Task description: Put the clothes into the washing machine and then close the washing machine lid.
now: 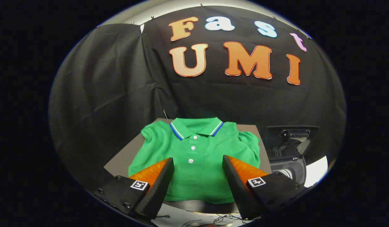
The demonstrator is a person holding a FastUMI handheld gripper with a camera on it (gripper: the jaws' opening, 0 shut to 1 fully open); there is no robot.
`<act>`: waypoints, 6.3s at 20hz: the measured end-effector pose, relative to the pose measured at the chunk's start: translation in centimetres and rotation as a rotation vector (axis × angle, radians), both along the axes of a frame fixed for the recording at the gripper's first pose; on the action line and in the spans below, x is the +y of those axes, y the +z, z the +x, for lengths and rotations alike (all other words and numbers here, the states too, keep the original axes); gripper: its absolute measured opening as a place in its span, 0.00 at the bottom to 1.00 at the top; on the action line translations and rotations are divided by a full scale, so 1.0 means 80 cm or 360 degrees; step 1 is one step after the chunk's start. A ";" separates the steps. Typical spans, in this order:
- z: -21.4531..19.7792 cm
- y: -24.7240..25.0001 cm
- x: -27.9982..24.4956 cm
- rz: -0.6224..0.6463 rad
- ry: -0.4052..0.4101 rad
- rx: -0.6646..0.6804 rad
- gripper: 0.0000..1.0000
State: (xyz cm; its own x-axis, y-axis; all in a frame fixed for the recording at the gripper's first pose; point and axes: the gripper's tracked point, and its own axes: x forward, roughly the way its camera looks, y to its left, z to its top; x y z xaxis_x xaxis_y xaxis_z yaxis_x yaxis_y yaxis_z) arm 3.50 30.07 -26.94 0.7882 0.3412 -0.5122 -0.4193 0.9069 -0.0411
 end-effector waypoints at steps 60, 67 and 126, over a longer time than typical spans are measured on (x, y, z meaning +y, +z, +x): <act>0.088 0.245 -0.402 0.0263 -0.0436 -0.0352 0.08; 0.117 0.150 -0.477 0.0211 -0.0428 -0.0151 0.08; 0.173 -0.334 -0.556 -0.0409 -0.0496 0.0649 1.00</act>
